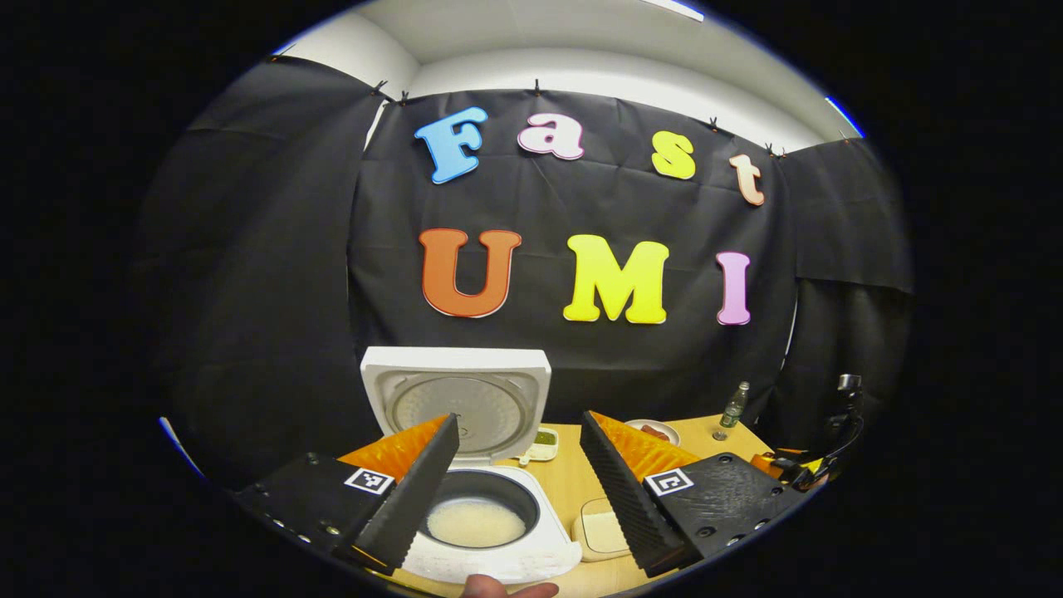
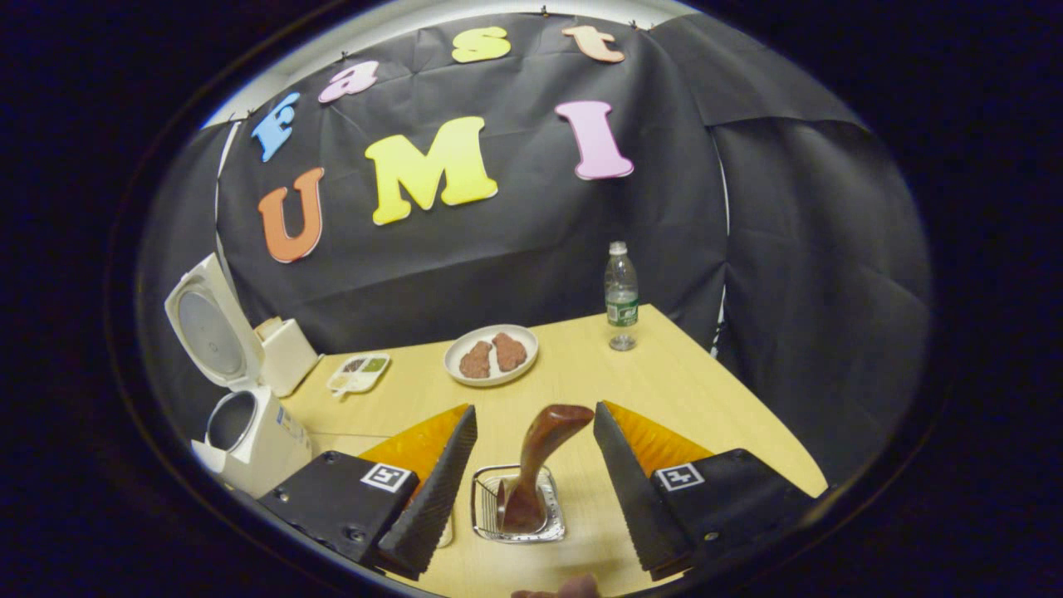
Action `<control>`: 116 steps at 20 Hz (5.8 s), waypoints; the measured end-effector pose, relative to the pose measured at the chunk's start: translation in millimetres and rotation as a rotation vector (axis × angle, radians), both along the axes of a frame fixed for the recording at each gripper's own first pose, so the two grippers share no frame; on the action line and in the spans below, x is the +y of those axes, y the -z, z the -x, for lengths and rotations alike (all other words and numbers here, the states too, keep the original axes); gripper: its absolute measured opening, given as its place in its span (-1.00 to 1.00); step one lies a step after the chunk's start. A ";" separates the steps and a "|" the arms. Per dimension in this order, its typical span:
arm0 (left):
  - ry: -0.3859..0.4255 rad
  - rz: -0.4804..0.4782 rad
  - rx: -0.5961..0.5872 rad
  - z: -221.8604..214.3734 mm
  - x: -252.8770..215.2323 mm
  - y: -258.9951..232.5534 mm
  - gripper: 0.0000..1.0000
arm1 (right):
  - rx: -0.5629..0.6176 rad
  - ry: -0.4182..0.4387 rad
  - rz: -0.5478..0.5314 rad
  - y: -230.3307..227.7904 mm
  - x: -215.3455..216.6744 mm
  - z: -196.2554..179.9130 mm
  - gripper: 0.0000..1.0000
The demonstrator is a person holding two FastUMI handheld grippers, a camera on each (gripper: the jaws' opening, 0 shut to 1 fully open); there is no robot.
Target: Close the left gripper, press the button to open the rice cooker; take a wooden spoon from the chopstick holder with the right hand, scoop a spoonful of rice and pour it into the rice cooker, then put the wooden spoon back into the chopstick holder.
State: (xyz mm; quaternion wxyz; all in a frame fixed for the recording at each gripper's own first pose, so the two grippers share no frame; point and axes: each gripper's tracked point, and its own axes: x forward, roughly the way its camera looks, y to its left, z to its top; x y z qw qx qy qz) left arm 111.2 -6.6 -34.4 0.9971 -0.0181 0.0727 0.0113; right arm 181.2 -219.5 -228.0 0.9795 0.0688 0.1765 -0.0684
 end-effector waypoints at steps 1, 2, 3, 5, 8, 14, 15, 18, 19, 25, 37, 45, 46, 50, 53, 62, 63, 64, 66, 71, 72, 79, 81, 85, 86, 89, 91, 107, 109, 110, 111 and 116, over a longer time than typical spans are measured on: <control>-0.018 0.001 -0.004 -2.7 8.9 -4.1 0.89 | -0.019 0.011 0.008 -14.2 -1.0 4.0 0.84; -0.030 0.002 -0.011 -6.7 17.0 -10.1 0.89 | -0.038 0.019 0.014 -30.2 -0.4 8.7 0.87; -0.044 -0.005 -0.027 -10.9 25.5 -18.4 0.89 | -0.057 0.025 0.018 -45.9 1.9 13.6 1.00; -0.069 -0.017 -0.059 -25.9 42.6 -35.5 0.89 | -0.094 0.030 0.032 -73.9 8.0 20.4 1.00; -0.095 0.000 -0.077 -50.7 56.5 -53.1 0.88 | -0.146 0.027 0.038 -114.7 22.2 34.2 0.97; -0.130 0.045 -0.035 -105.7 67.1 -48.4 0.89 | -0.188 -0.010 0.013 -144.5 52.3 50.8 1.00; -0.134 0.043 -0.007 -116.2 69.5 -40.8 0.89 | -0.185 -0.018 0.006 -142.1 57.6 51.8 1.00; -0.148 0.050 0.076 -146.2 77.3 -18.5 0.89 | -0.165 -0.039 0.007 -134.2 64.5 52.5 1.00; -0.151 0.055 0.105 -153.6 78.2 -10.7 0.89 | -0.159 -0.047 0.015 -132.3 65.3 51.3 1.00; -0.197 0.078 0.228 -179.3 87.6 24.6 0.89 | -0.144 -0.114 0.062 -126.9 71.8 27.1 1.00; -0.209 0.041 0.411 -107.3 71.4 51.9 0.94 | -0.124 -0.312 0.002 -110.8 127.7 -10.8 1.00; -0.145 0.136 0.599 -7.1 30.5 130.4 0.94 | -0.132 -0.365 0.006 -102.3 171.2 35.7 0.97; -0.141 0.137 0.622 1.5 30.4 141.2 0.93 | -0.135 -0.369 0.003 -102.9 173.7 40.3 0.97; -0.144 0.150 0.710 23.0 29.6 178.9 0.94 | -0.134 -0.373 0.022 -97.0 170.5 45.9 0.97; -0.150 0.159 0.761 28.5 26.5 198.4 0.94 | -0.114 -0.383 0.014 -89.0 167.9 42.6 1.00; -0.174 0.125 0.824 34.7 24.2 220.3 0.94 | -0.101 -0.413 -0.007 -83.6 172.7 7.8 0.97; -0.177 0.105 0.831 36.4 24.7 222.1 0.94 | -0.100 -0.420 -0.010 -82.9 176.1 5.4 0.97; -0.180 0.086 0.839 38.5 25.4 223.8 0.93 | -0.097 -0.428 -0.013 -82.3 179.5 3.1 1.00; -0.187 0.065 0.840 37.6 26.1 224.7 0.92 | -0.090 -0.441 -0.018 -78.9 185.3 -1.1 1.00; -0.187 0.064 0.829 33.9 26.8 227.4 0.96 | -0.086 -0.445 -0.032 -75.8 191.0 -5.0 1.00; -0.186 0.065 0.810 32.2 26.4 224.5 0.96 | -0.090 -0.443 -0.032 -77.0 191.2 -5.8 1.00; -0.140 0.090 0.515 31.9 22.1 177.2 0.89 | -0.175 -0.414 0.022 -116.9 201.3 19.8 1.00; -0.097 0.103 0.411 38.2 19.1 142.2 0.88 | -0.209 -0.399 0.038 -134.9 211.6 41.1 1.00; 0.001 0.091 0.206 66.1 10.0 70.2 0.87 | -0.274 -0.363 0.094 -169.8 233.6 91.1 0.97; 0.018 0.087 0.159 76.7 9.6 52.8 0.87 | -0.284 -0.351 0.097 -177.4 239.2 105.2 0.97; 0.064 0.081 0.031 110.4 8.8 13.7 0.87 | -0.326 -0.309 0.127 -200.3 247.1 145.1 0.97; 0.088 0.076 -0.034 136.5 8.9 -4.2 0.87 | -0.353 -0.280 0.150 -209.9 250.9 170.5 1.00; 0.220 0.083 -0.234 251.6 2.7 -37.9 0.87 | -0.444 -0.156 0.234 -225.3 275.2 318.2 1.00; 0.215 0.079 -0.238 253.6 5.9 -38.9 0.89 | -0.438 -0.167 0.243 -225.9 279.7 323.6 1.00; 0.217 0.076 -0.238 254.6 5.6 -39.6 0.89 | -0.442 -0.169 0.248 -228.4 280.8 325.7 0.97; 0.220 0.075 -0.235 255.6 4.2 -40.7 0.88 | -0.445 -0.170 0.248 -229.3 281.5 327.5 0.97; 0.213 0.058 -0.217 257.5 2.9 -32.2 0.89 | -0.445 -0.195 0.239 -216.4 286.5 327.6 1.00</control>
